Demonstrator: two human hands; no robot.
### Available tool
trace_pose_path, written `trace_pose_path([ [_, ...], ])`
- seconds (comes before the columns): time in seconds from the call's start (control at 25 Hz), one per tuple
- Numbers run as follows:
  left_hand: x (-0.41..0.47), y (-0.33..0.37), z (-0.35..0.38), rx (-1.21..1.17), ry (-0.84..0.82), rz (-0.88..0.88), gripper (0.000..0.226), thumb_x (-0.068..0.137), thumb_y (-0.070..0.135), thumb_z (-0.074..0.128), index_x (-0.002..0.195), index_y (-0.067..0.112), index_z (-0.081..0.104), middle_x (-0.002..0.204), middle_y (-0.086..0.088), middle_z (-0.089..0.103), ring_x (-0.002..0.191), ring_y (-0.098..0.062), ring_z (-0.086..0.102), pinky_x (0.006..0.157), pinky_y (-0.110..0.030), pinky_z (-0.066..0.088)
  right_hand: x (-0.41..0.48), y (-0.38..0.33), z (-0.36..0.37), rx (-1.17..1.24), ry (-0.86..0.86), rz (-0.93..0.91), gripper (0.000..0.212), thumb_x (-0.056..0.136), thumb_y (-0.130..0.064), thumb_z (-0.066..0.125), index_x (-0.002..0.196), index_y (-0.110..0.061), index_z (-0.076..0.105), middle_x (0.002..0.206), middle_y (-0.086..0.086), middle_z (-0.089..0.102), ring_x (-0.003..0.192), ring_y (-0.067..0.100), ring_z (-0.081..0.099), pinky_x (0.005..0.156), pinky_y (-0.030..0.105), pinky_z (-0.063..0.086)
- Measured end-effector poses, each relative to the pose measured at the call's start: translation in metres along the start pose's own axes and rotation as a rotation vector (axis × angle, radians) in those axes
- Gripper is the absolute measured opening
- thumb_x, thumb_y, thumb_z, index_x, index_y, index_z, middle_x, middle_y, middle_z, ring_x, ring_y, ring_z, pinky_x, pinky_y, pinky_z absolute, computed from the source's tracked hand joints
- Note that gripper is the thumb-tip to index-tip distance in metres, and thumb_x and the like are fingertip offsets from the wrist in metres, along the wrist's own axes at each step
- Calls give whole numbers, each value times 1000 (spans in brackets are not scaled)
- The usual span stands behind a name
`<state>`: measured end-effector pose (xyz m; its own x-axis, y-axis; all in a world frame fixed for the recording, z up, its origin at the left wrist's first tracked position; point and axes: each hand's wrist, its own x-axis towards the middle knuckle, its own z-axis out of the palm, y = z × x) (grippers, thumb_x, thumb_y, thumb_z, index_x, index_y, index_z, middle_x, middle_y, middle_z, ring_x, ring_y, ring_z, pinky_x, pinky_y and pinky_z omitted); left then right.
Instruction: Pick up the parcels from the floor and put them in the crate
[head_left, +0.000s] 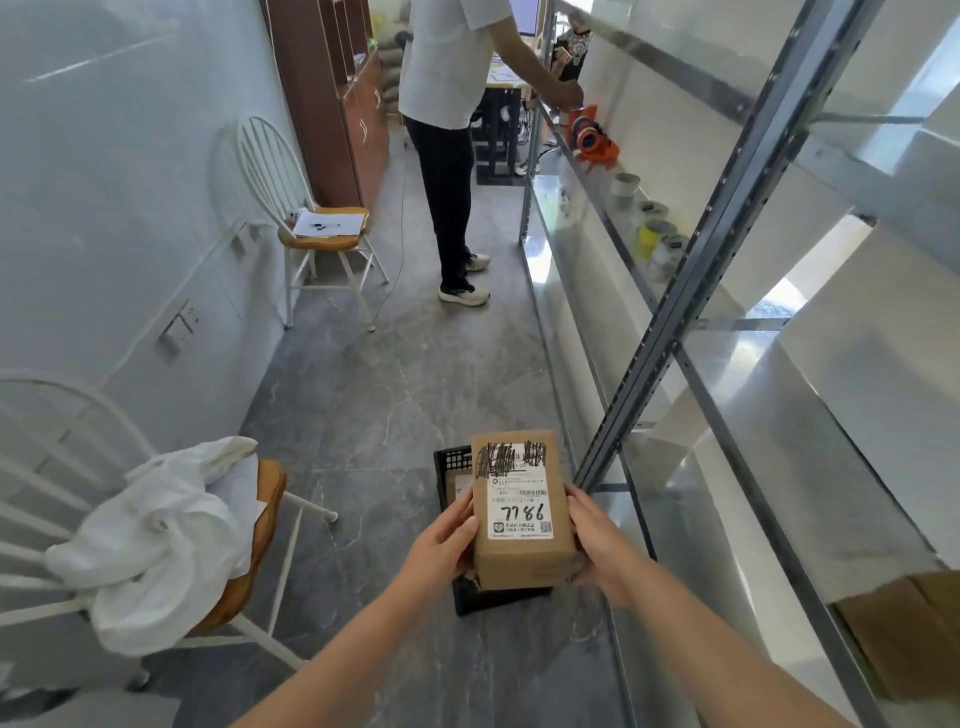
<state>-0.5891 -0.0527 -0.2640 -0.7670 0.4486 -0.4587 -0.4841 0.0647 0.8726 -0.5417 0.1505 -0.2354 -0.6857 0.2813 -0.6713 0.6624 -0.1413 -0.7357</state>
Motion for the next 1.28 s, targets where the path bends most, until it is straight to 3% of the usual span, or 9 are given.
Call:
trace_pose_path([
  [0.16,31,0,22,-10,56,-24,46,100,17,50,143,34,45,137,7,58,123,-16,57,103,-38,48,36,-9,-27,-57,-65,46,25,105,-47,33,127,-53,43,122,-4,66,114,29,60,91,65,48],
  [0.32,53,-4,34,-32,85,-73,45,100,16,51,141,33,47,135,6,61,121,-16,59,99,-33,51,64,-12,-41,-89,-63,90,34,106,-45,30,138,-45,40,121,-2,67,111,27,62,93,61,50],
  [0.56,110,-8,34,16,175,-98,43,100,11,50,137,32,53,132,8,62,119,-12,60,104,-37,48,117,-25,-42,-60,-68,155,36,105,-44,34,141,-46,37,113,-4,71,104,26,67,88,57,53],
  [0.68,145,-15,26,14,180,-129,41,99,13,51,129,39,57,117,17,69,104,-2,67,81,-22,57,148,-26,-36,-48,-51,208,32,104,-44,38,136,-46,40,113,-6,70,103,24,66,83,59,54],
  [0.8,184,-19,15,14,180,-172,39,100,13,51,128,38,58,99,30,71,92,8,67,65,-11,53,182,-31,-31,-48,-13,273,29,103,-40,40,133,-41,41,107,-7,70,95,20,65,69,55,58],
  [0.96,231,-24,1,-3,182,-239,40,100,11,48,128,39,58,102,26,72,98,5,66,74,-14,54,230,-45,-19,-88,18,335,22,104,-40,39,126,-43,42,100,-11,70,87,13,64,54,42,55],
  [1.12,272,-33,-19,-27,199,-287,40,99,10,52,133,29,57,119,8,69,109,-8,64,95,-32,53,279,-43,-3,-165,70,334,17,106,-35,34,117,-35,47,100,-7,71,86,11,66,58,34,52],
  [1.2,294,-44,-30,-12,205,-316,39,97,9,54,131,29,60,117,7,70,106,-7,65,91,-29,55,301,-33,4,-192,96,348,16,106,-32,33,113,-33,48,96,-5,73,84,12,68,60,34,53],
  [1.28,312,-59,-38,18,197,-333,38,96,9,56,128,30,62,109,11,71,99,-2,65,77,-17,55,322,-19,8,-210,104,386,16,106,-31,33,112,-32,48,96,-2,74,85,16,71,65,39,58],
])
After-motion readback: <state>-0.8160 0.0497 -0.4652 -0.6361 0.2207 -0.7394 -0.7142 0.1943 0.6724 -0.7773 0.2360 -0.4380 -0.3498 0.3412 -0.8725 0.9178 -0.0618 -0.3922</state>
